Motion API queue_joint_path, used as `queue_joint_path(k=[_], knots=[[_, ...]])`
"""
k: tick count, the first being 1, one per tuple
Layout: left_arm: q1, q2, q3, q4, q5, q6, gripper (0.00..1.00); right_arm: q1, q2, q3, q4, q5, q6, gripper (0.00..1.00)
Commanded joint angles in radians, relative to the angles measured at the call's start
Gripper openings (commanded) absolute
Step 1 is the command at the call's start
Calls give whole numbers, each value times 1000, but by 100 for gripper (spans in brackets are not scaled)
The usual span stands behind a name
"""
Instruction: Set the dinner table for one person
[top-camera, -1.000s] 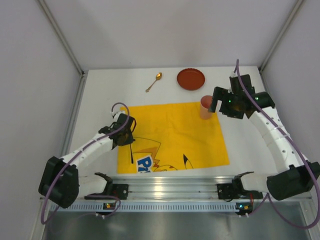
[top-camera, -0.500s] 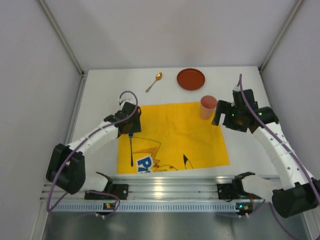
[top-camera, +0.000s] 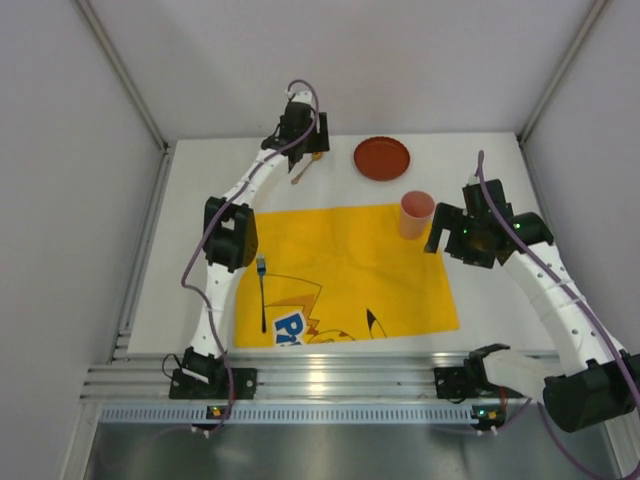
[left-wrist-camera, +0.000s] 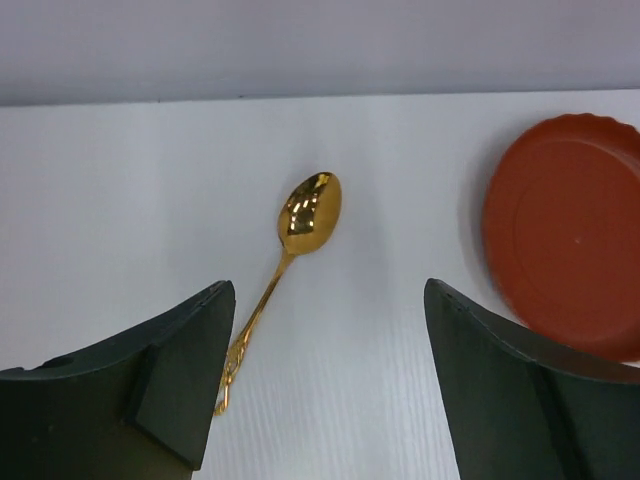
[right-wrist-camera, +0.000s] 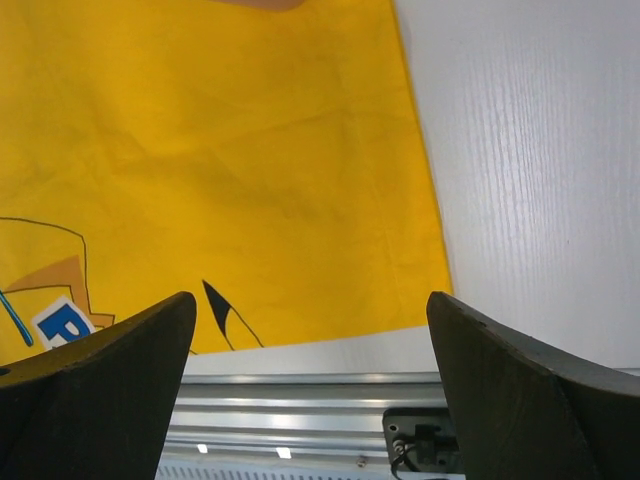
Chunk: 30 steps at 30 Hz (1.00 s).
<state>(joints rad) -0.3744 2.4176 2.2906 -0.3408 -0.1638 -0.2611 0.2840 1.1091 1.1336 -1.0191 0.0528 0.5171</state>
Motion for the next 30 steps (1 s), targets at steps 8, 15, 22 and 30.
queue_joint_path(k=[8, 15, 22, 30], knots=[[106, 307, 253, 177, 197, -152, 88, -25, 100, 107, -111, 68, -2, 100], [85, 302, 219, 51, 349, -11, 80, -45, 196, 127, -59, 41, -22, 100], [72, 276, 176, -49, 305, 62, 72, -57, 255, 155, -21, 16, -51, 100], [35, 284, 75, -178, 32, 212, 43, -107, 247, 150, -30, -13, -117, 100]])
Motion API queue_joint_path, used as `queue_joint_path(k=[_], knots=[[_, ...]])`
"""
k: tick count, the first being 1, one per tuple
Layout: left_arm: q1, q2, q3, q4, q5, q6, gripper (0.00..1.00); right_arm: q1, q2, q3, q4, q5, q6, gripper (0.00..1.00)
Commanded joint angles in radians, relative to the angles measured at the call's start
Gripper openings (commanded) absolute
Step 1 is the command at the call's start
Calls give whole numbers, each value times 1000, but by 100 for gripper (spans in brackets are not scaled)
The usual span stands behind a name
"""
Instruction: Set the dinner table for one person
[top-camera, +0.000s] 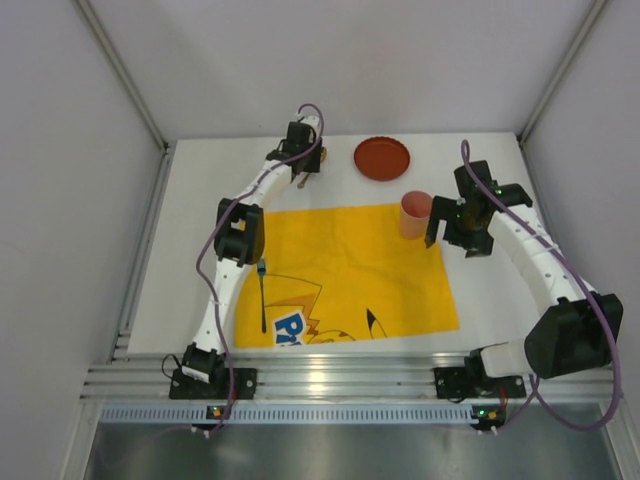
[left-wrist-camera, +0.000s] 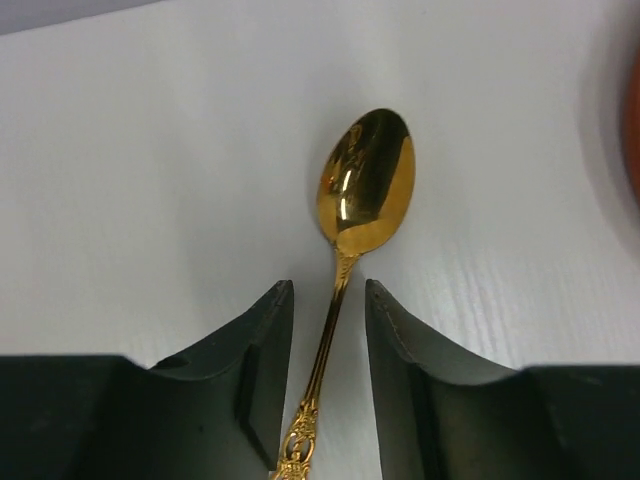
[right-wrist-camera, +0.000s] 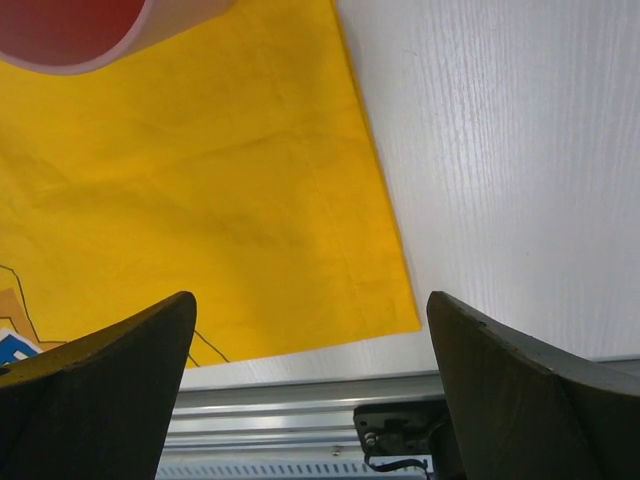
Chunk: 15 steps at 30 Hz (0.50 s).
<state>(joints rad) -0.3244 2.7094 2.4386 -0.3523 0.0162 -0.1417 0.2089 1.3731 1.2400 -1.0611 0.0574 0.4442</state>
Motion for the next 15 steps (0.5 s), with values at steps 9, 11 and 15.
queue_joint_path(k=[9, 11, 15], knots=[[-67, 27, -44, -235, -285, 120, 5, -43, -12, 44, -5, -31, -94, 100], [-67, 27, -42, -257, -294, 108, 0, -37, -16, 44, -4, -30, -96, 100], [-65, -26, -43, -280, -355, 80, 0, -31, -28, 38, 4, -42, -91, 100]])
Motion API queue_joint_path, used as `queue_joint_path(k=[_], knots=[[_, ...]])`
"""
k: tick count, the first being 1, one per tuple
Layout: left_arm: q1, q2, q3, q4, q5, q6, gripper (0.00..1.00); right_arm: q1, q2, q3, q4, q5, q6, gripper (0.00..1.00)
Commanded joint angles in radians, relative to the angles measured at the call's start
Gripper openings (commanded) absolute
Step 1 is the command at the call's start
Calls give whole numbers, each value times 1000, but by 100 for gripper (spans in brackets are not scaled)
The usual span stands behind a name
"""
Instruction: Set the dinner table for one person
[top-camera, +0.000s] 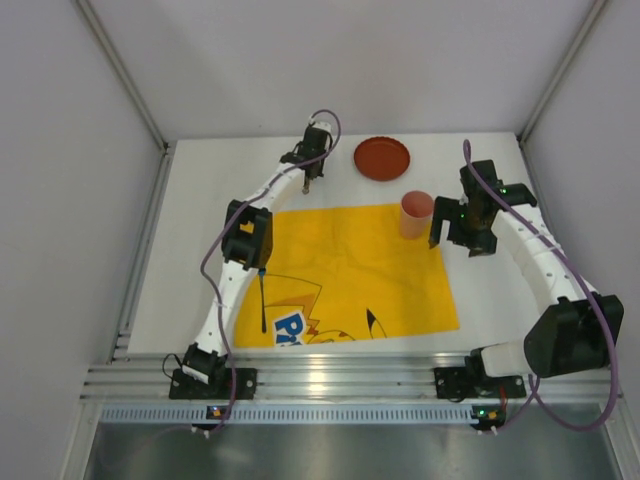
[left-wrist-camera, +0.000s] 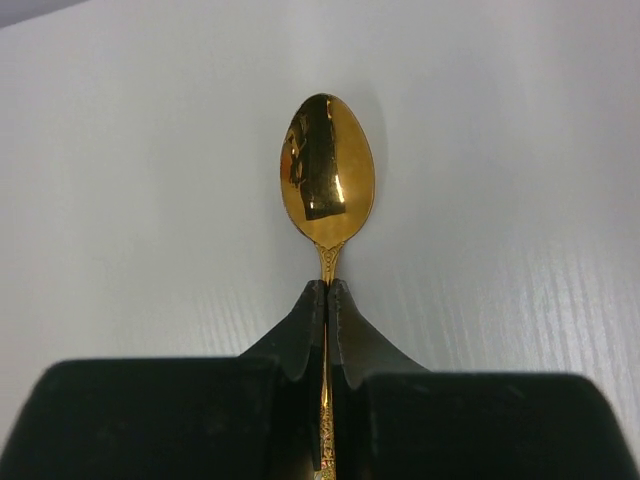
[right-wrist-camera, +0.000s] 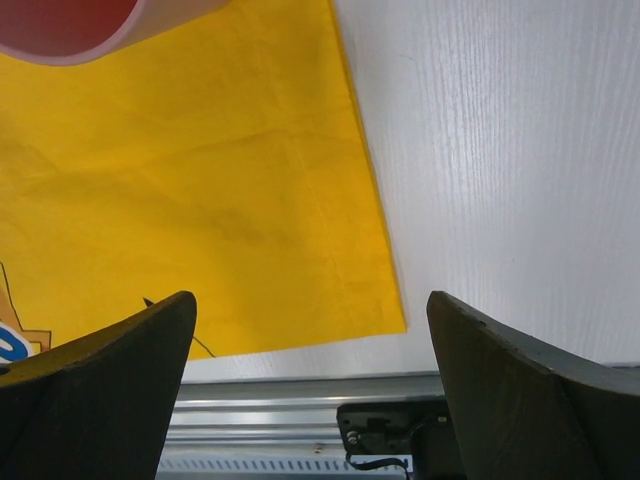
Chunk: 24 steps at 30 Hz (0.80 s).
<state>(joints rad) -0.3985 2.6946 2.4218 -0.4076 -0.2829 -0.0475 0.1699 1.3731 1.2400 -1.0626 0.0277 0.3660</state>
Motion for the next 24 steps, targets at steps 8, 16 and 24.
queue_joint_path(k=[8, 16, 24], knots=[[26, -223, 22, -212, -56, -127, 0, 6, -97, 6, 39, -60, 17, 100], [-34, -570, -297, -192, 76, -547, 0, 8, -180, 9, 49, -61, 39, 100], [-367, -717, -638, -171, -30, -801, 0, 8, -313, -11, 9, -81, 85, 100]])
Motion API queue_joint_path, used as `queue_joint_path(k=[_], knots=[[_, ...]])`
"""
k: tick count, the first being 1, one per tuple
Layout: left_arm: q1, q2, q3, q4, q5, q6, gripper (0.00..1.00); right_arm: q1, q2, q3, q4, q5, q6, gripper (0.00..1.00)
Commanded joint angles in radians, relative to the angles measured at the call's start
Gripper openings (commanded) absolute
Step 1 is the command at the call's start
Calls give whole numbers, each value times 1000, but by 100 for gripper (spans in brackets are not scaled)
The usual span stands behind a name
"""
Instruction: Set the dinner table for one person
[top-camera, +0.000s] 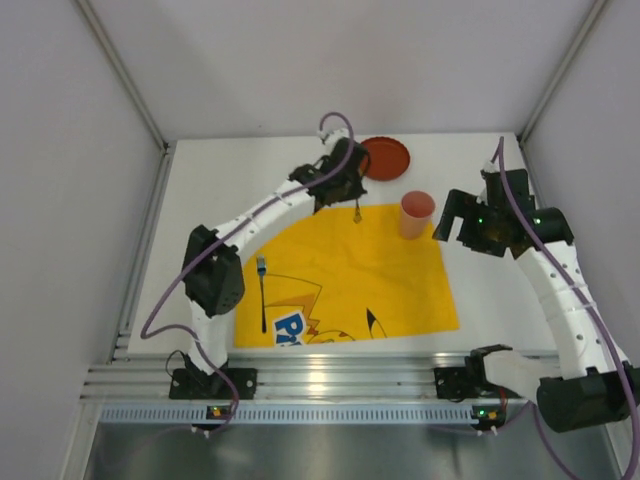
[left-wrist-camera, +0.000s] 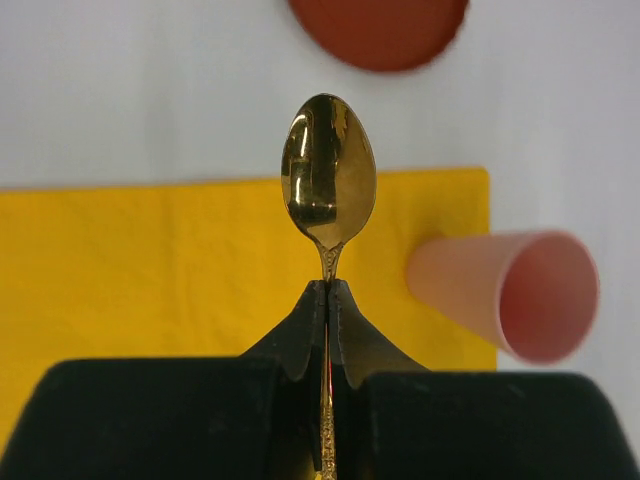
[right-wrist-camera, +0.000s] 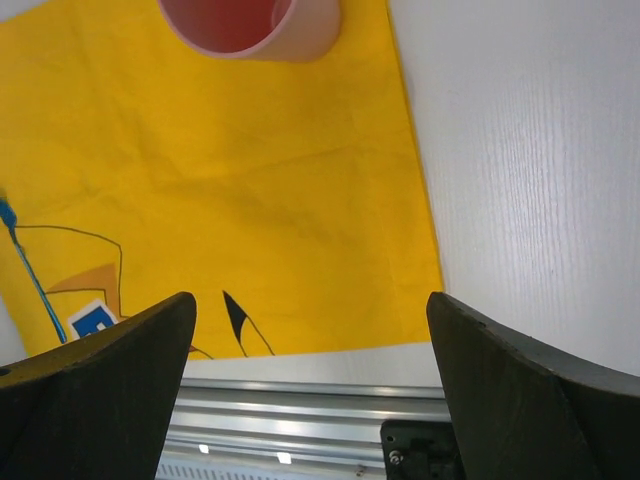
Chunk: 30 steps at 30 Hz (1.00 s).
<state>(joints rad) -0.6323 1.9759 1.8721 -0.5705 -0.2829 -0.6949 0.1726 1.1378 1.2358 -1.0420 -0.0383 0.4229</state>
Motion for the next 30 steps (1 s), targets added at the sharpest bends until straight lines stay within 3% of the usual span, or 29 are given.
queue_joint_path(k=[1, 7, 17, 21, 26, 30], knots=[[-200, -2, -102, -6, -45, -172, 0, 5, -99, -9, -21, -15, 30, 100], [-371, 55, -114, -8, -87, -337, 0, 4, -251, -41, -107, 0, 34, 100], [-472, 184, -119, 75, -96, -541, 0, 4, -424, -36, -251, 24, 39, 100], [-494, 236, -113, 179, -69, -546, 0, 4, -460, -32, -305, 35, 34, 100], [-497, 323, 56, 85, 0, -482, 0, 4, -478, -47, -319, 34, 31, 100], [-501, 292, 99, -6, -4, -440, 28, 5, -478, -78, -283, 34, 40, 100]])
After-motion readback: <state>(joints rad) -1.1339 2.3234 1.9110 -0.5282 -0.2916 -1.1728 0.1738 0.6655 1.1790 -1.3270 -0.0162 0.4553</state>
